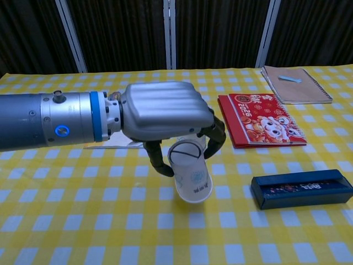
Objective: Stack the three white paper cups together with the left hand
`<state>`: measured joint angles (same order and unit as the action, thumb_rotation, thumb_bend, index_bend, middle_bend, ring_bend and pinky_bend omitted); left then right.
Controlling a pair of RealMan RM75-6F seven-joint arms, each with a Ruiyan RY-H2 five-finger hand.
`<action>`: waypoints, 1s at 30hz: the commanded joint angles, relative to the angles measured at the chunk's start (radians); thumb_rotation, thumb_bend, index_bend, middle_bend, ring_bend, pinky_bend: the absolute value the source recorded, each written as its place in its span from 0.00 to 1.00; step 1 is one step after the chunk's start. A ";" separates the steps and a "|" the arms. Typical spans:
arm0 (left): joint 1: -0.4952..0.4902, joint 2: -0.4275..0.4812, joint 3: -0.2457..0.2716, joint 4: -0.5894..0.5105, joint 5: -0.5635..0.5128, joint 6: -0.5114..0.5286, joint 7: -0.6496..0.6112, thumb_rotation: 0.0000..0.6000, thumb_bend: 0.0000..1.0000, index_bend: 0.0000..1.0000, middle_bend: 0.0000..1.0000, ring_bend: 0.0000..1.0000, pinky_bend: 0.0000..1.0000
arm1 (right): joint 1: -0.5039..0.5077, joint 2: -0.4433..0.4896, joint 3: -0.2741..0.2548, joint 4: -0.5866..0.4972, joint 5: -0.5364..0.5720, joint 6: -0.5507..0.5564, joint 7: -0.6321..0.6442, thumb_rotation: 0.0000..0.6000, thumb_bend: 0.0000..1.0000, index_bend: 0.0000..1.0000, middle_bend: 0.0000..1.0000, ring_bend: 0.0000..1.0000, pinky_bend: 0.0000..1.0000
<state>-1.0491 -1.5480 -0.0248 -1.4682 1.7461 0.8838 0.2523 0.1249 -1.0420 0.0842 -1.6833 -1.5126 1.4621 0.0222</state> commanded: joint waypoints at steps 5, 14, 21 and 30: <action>-0.034 0.092 -0.164 -0.070 -0.162 -0.024 0.013 1.00 0.08 0.50 0.36 0.39 0.42 | 0.003 -0.004 -0.002 0.000 -0.003 -0.005 -0.005 1.00 0.00 0.02 0.00 0.00 0.00; -0.065 0.122 -0.226 -0.083 -0.404 -0.138 0.116 1.00 0.08 0.51 0.36 0.39 0.42 | 0.002 -0.003 -0.001 0.000 -0.001 -0.003 -0.002 1.00 0.00 0.02 0.00 0.00 0.00; -0.088 0.148 -0.211 -0.117 -0.531 -0.192 0.186 1.00 0.07 0.51 0.36 0.39 0.42 | 0.004 -0.003 -0.001 0.003 0.001 -0.008 0.001 1.00 0.00 0.02 0.00 0.00 0.00; -0.115 0.140 -0.186 -0.114 -0.581 -0.199 0.222 1.00 0.05 0.51 0.36 0.39 0.42 | 0.003 -0.004 0.000 0.002 0.001 -0.004 -0.003 1.00 0.00 0.02 0.00 0.00 0.00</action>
<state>-1.1624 -1.4064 -0.2128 -1.5839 1.1664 0.6848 0.4723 0.1275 -1.0460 0.0843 -1.6810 -1.5112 1.4583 0.0193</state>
